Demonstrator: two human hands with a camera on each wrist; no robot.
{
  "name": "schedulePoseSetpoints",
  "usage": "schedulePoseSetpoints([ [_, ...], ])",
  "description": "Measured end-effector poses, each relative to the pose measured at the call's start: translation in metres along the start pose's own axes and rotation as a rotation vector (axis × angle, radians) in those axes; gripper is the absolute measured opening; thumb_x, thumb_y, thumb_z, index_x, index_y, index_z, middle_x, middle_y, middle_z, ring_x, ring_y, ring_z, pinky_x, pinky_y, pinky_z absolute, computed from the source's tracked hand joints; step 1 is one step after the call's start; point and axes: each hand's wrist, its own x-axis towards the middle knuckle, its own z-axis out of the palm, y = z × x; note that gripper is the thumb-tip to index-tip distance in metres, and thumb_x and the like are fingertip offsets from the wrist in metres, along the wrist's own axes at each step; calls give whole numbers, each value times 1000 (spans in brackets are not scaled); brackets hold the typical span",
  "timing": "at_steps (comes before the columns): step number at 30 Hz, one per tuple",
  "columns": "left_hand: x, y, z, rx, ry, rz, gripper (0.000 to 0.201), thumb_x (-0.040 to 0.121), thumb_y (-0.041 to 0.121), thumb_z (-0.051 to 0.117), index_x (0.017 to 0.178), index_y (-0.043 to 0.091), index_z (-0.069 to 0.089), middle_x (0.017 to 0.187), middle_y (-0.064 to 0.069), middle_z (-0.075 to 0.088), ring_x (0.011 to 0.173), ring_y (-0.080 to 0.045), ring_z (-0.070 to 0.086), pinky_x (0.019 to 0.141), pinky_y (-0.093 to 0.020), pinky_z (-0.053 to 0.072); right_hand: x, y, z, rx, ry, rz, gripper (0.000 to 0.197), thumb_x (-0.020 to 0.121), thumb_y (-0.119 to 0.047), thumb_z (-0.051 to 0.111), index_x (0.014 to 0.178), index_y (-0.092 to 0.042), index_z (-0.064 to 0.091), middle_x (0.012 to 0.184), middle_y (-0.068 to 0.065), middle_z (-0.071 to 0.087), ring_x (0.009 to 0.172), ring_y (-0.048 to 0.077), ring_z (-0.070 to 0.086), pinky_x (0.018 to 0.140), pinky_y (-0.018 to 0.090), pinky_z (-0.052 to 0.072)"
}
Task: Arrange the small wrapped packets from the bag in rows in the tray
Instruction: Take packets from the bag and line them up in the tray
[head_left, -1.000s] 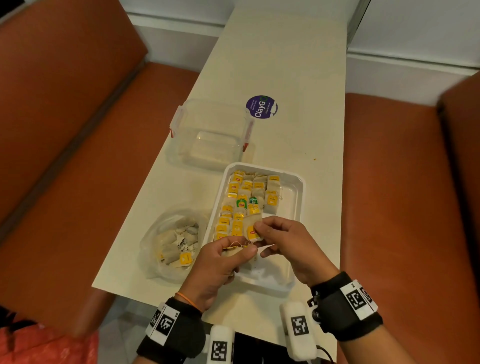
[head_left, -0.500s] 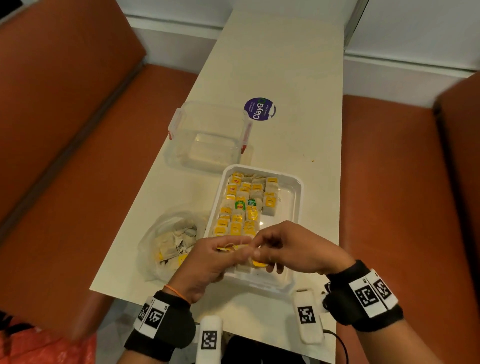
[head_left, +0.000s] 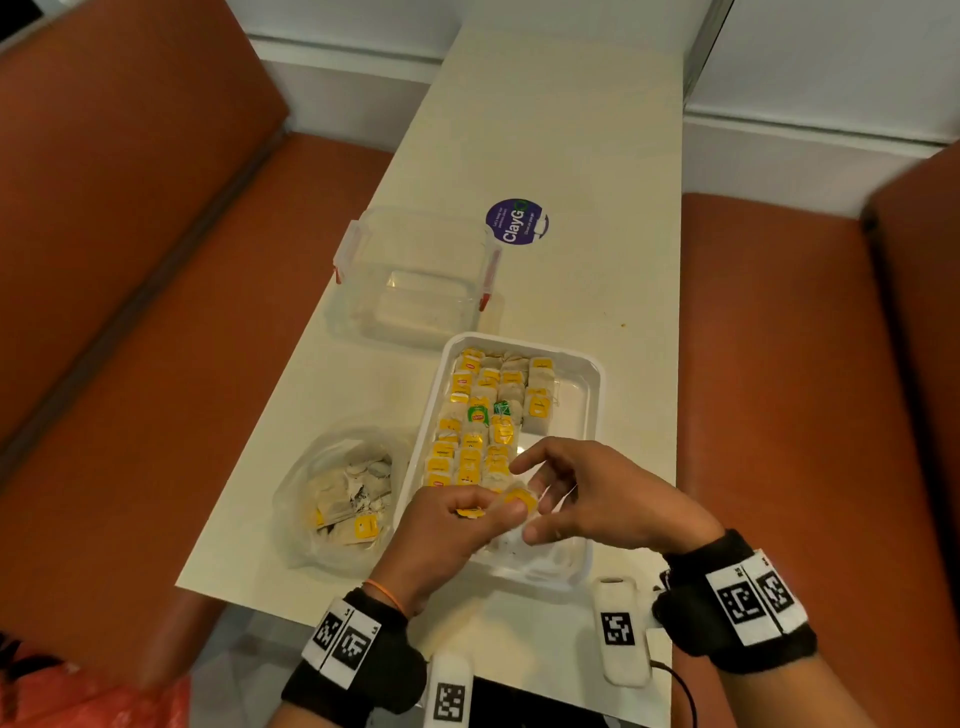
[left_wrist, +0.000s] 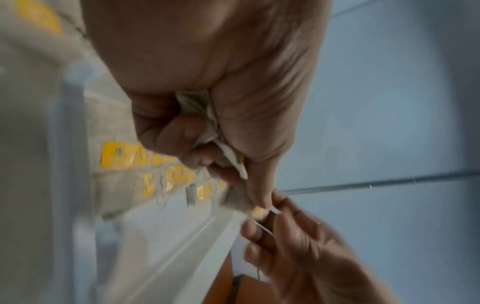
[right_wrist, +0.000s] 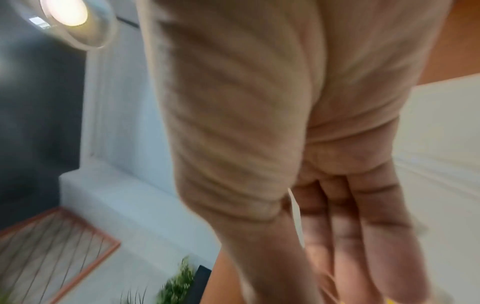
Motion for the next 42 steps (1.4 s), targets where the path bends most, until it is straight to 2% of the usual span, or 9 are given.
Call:
schedulePoseSetpoints([
  [5, 2, -3, 11, -69, 162, 45, 18, 89, 40, 80, 85, 23, 85, 75, 11, 75, 67, -2, 62, 62, -15, 47, 11, 22, 27, 553, 139, 22, 30, 84, -21, 86, 107, -5, 75, 102, 16, 76, 85, 18, 72, 81, 30, 60],
  [10, 10, -19, 8, 204, 175, 26, 15, 88, 45, 80, 86, 31, 84, 85, 26, 76, 82, 4, 69, 73, -14, 51, 30, 37, 43, 834, 301, 108, 26, 93, -20, 76, 109, 1, 72, 100, 14, 79, 91, 22, 75, 79, 30, 60],
  [16, 14, -33, 5, 307, 194, -22, 10, 88, 42, 80, 84, 33, 83, 85, 30, 75, 87, 12, 66, 79, -15, 50, 84, 52, 37, 402, 690, 235, 5, 99, -16, 67, 104, -17, 68, 97, 2, 72, 94, 24, 70, 85, 37, 58],
  [19, 15, -36, 4, 317, 191, -20, 11, 89, 43, 79, 84, 33, 83, 85, 33, 73, 88, 13, 66, 80, -16, 50, 104, 50, 35, 269, 707, 301, 19, 101, -5, 56, 117, -11, 63, 106, 0, 64, 98, 20, 61, 84, 27, 46],
  [24, 18, -36, 1, 291, 198, -14, 12, 89, 42, 79, 84, 33, 83, 86, 33, 73, 88, 11, 67, 83, -22, 53, 129, 62, 39, 220, 736, 391, 21, 100, -7, 57, 119, -6, 64, 120, 11, 68, 110, 29, 63, 85, 27, 44],
  [33, 25, -31, -2, 221, 190, -32, 8, 87, 43, 81, 88, 35, 81, 92, 31, 74, 91, 12, 66, 80, -17, 50, 142, 72, 46, 211, 858, 337, 20, 95, 4, 55, 109, -9, 58, 107, 7, 68, 91, 18, 64, 77, 28, 49],
  [36, 25, -28, -2, 103, 194, -68, 9, 88, 43, 81, 91, 35, 80, 98, 26, 76, 91, 5, 70, 85, -26, 57, 143, 72, 46, 185, 889, 309, 17, 95, -3, 64, 106, -11, 54, 111, 11, 65, 99, 26, 65, 86, 36, 54],
  [40, 25, -24, -5, -38, 116, -127, 15, 92, 30, 78, 107, 32, 75, 94, 13, 72, 63, 7, 60, 60, -17, 46, 129, 55, 42, 46, 844, 303, 18, 99, -23, 64, 112, -11, 58, 114, 9, 63, 104, 29, 63, 85, 37, 51],
  [42, 24, -23, -7, -30, 68, -138, 22, 93, 22, 75, 112, 33, 72, 95, 11, 71, 63, 2, 59, 61, -18, 45, 108, 36, 39, 28, 796, 216, 19, 99, -30, 65, 113, -18, 61, 112, 2, 64, 99, 21, 63, 82, 32, 50],
])
